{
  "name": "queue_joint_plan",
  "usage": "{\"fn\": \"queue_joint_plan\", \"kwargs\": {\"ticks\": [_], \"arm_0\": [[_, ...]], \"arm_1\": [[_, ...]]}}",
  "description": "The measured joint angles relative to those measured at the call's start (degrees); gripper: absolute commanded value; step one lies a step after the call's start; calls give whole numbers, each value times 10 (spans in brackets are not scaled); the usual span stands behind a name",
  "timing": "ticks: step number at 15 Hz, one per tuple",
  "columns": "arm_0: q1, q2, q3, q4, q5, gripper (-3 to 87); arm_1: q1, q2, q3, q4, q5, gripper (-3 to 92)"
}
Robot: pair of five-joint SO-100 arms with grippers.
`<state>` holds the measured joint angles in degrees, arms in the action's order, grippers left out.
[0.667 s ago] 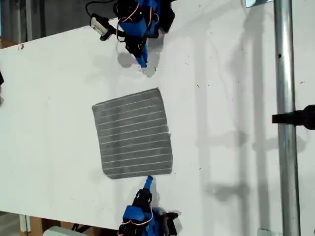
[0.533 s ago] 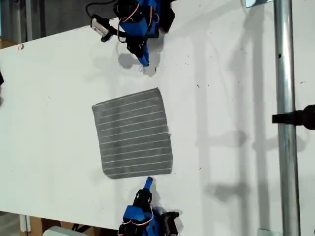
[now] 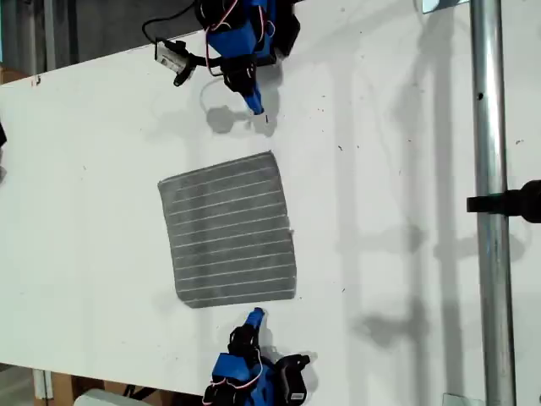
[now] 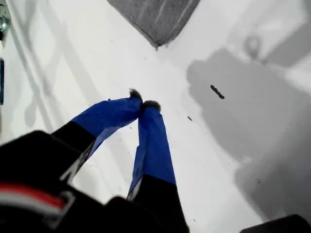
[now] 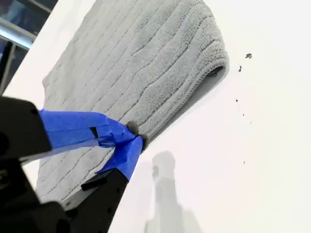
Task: Grasp corners of a towel and fold twice.
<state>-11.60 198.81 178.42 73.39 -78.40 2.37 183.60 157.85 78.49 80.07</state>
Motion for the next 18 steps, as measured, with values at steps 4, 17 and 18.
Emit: {"fn": "queue_joint_plan", "kwargs": {"ticks": [4,17,18], "arm_0": [[0,0,0,0,0,-29],[0,0,0,0,-12,-29],[0,0,0,0,-12,-29]], "arm_1": [[10,-338,-266,-11,-171,-2],[54,-827,-574,-11,-444,346],[54,-846,-539,-57,-444,345]]}}
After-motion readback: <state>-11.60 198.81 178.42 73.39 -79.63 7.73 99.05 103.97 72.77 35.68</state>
